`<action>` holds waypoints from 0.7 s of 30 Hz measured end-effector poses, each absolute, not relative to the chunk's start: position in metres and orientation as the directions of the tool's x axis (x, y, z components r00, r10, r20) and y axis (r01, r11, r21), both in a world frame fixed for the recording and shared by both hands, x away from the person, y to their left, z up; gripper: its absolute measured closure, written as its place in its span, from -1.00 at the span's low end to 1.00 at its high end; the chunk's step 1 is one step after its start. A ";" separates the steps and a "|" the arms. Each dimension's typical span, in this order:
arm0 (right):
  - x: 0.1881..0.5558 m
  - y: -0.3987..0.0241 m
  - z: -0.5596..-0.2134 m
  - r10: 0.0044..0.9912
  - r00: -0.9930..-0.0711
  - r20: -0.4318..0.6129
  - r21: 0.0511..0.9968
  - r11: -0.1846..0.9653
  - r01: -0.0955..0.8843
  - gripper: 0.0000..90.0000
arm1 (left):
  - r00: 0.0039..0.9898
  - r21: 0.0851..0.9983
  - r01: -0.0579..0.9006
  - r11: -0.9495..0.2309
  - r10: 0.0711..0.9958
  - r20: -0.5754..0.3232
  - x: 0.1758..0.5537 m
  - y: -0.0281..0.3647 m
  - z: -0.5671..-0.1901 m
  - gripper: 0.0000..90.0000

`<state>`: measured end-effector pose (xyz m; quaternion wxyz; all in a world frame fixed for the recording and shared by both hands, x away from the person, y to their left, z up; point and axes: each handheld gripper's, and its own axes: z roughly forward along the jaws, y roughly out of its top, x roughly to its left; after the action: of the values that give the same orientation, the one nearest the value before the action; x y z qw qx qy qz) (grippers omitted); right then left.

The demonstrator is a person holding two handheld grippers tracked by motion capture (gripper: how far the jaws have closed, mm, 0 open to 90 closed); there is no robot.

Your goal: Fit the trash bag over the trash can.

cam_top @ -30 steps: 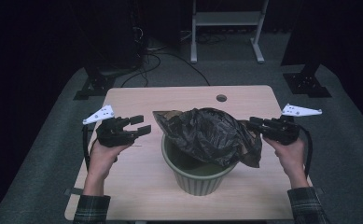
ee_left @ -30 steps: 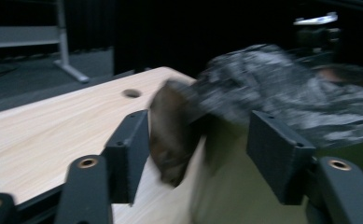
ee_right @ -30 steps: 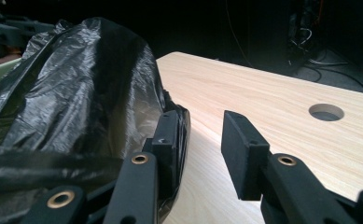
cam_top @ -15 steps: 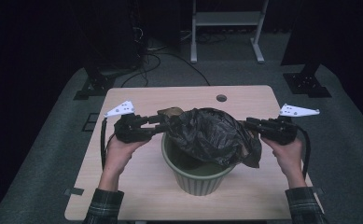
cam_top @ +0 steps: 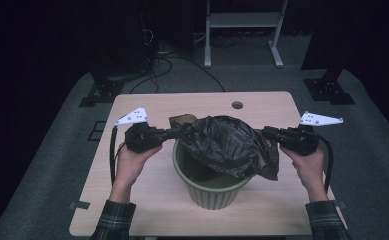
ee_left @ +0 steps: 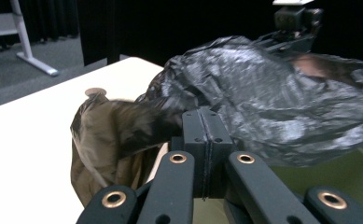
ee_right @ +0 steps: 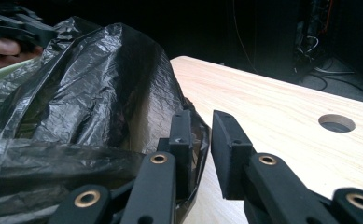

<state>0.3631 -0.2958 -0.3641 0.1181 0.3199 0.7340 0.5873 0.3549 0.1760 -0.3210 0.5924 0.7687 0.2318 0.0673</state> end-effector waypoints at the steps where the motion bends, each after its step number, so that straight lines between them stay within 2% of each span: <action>1: 0.363 -0.297 -0.364 0.612 -0.765 0.200 0.938 0.106 0.330 0.78 | 0.884 0.943 0.274 -0.190 0.435 -0.169 0.351 0.179 -0.320 0.99; 5: 0.357 -0.302 -0.364 0.619 -0.762 0.188 0.941 0.109 0.320 0.99 | 0.890 0.945 0.271 -0.182 0.422 -0.174 0.335 0.194 -0.316 1.00; 13: 0.346 -0.306 -0.366 0.616 -0.767 0.176 0.939 0.127 0.318 1.00 | 0.879 0.934 0.285 -0.214 0.446 -0.165 0.305 0.217 -0.320 1.00; 21: 0.332 -0.312 -0.375 0.626 -0.761 0.167 0.940 0.131 0.315 1.00 | 0.864 0.903 0.356 -0.239 0.453 -0.221 0.294 0.232 -0.346 1.00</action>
<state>0.3322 -0.3123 -0.3747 0.1350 0.3179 0.7398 0.5773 0.2944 0.2317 -0.3462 0.5606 0.7858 0.2575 0.0432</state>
